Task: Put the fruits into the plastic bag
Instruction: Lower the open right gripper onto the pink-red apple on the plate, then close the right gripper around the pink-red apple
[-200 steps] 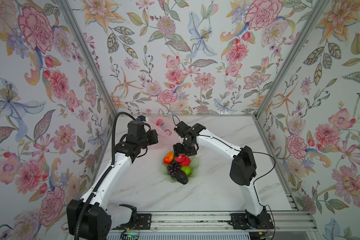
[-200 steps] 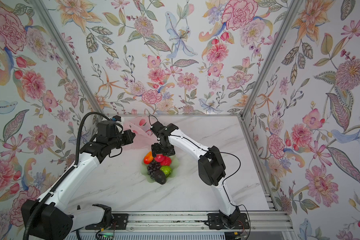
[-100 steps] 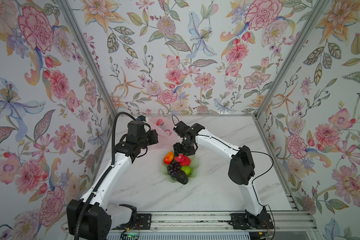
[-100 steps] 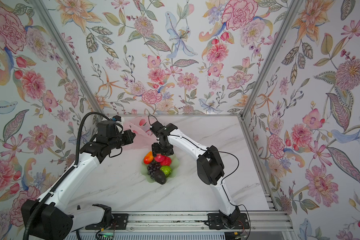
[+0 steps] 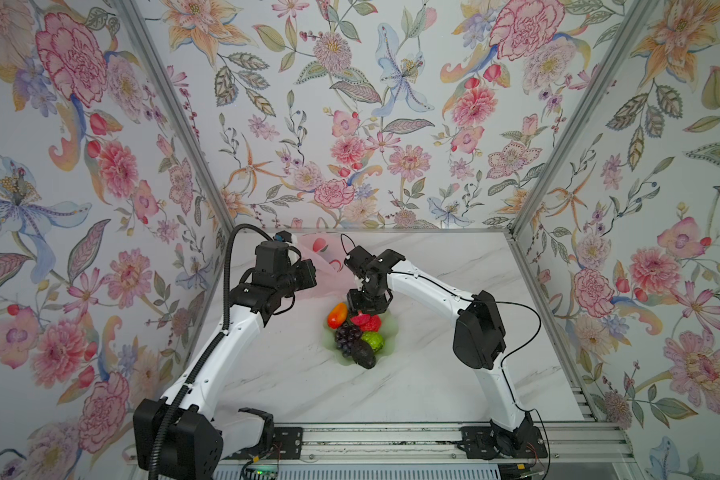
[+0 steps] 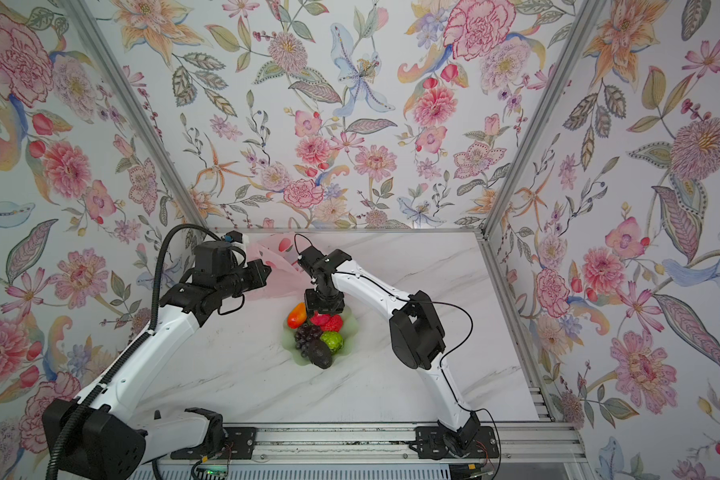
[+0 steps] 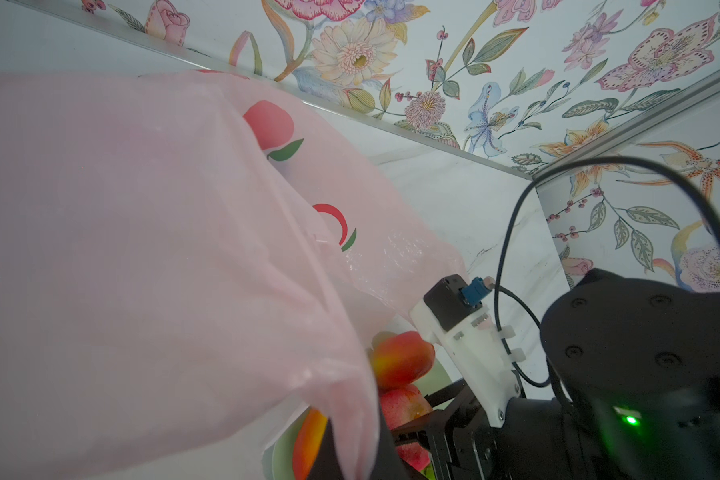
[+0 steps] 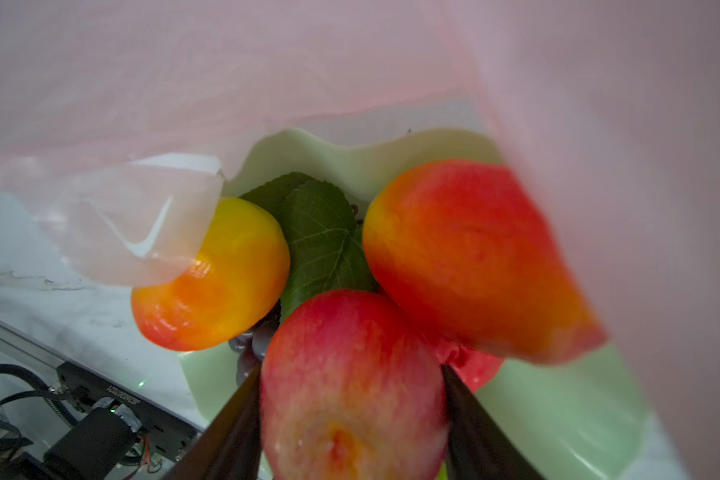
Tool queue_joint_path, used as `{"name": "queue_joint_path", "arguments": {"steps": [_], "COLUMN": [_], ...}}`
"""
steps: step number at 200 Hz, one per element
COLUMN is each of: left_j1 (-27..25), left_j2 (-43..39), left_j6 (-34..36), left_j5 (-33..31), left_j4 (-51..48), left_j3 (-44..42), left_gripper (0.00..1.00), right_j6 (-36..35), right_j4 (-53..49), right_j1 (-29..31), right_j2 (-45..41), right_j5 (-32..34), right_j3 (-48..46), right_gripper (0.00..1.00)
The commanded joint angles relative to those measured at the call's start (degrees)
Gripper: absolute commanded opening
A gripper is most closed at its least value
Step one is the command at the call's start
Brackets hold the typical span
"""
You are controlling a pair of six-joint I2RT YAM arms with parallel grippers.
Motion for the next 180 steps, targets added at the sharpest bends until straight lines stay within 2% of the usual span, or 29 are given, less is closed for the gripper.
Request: {"name": "queue_joint_path", "arguments": {"steps": [1, 66, 93, 124, 148, 180], "left_j1": [-0.11, -0.13, -0.13, -0.22, -0.80, -1.55], "left_j2": [-0.95, -1.43, -1.60, -2.19, -2.31, -2.23], "left_j6": [0.01, -0.60, -0.65, -0.51, -0.04, 0.71], "left_j5": [0.95, 1.85, 2.57, 3.06, 3.04, 3.00], "left_j4": [0.35, 1.10, 1.69, 1.90, 1.99, 2.00], "left_j3": [0.39, 0.38, 0.17, -0.14, 0.09, 0.81], "left_gripper": [0.00, 0.00, 0.00, 0.00, 0.00, 0.00], "right_j6": [0.48, 1.84, 4.58, 11.52, 16.55, 21.39], "right_j4": [-1.42, 0.53, 5.38, 16.88, 23.91, 30.29], "right_j1": [0.34, -0.02, -1.39, -3.39, -4.04, -4.27], "right_j2": [-1.42, -9.86, -16.30, -22.09, -21.18, -14.81], "right_j5": [0.21, -1.25, -6.29, -14.15, -18.09, -21.88], "right_j3": [-0.47, -7.73, -13.78, -19.15, -17.87, -12.63], "right_gripper": [0.53, 0.50, 0.50, 0.49, 0.49, 0.48]}}
